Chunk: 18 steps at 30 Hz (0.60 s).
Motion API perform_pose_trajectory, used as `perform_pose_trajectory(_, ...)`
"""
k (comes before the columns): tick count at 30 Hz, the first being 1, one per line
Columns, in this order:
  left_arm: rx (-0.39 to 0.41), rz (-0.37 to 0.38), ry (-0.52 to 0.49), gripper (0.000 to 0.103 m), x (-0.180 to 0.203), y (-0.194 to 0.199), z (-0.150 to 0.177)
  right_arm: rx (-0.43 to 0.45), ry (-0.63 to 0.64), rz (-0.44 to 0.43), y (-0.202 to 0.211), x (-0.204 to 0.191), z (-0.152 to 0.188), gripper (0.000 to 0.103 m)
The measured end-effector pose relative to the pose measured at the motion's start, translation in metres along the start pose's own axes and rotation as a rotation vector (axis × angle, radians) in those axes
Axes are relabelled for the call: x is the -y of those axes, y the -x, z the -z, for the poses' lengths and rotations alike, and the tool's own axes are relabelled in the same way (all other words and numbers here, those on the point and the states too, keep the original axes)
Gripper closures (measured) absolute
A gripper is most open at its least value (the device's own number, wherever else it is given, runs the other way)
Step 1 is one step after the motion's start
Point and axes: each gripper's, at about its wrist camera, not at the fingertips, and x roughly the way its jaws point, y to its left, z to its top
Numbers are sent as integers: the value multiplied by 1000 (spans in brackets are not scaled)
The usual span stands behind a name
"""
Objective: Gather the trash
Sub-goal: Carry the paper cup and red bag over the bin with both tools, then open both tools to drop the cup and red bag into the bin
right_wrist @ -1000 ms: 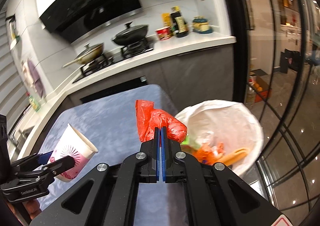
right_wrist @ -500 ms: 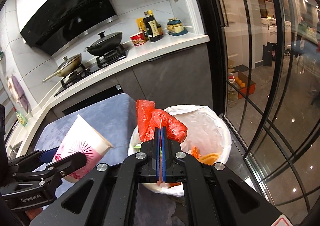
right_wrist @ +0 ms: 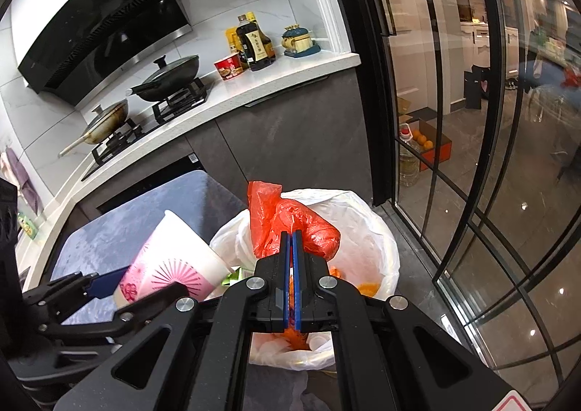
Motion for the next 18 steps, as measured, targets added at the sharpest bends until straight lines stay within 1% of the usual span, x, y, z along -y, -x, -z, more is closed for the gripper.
perform_pose_trajectory(4,-11,-3,-18,40,4,-9,1,-7,0,10,-5,3,-1,100)
perform_pose_trajectory(6,-11,-23,-23,40,5,-12,1,-4,0,22,-7,4,-3,94)
perform_pose_trajectory(7,-9,-34,-22,39,6,-14,1,-4,-2,25,-7,4,-3,93)
perform_pose_trajectory(11,-6,-49,5,30,2,-13,0,15,-13,23,-2,4,-7,80)
perform_pose_trajectory(16,1,-58,25,30,-2,-8,-1,25,6,16,4,-1,-9,78)
perform_pose_trajectory(18,8,-65,31,30,-5,-5,-1,30,9,14,6,-2,-9,73)
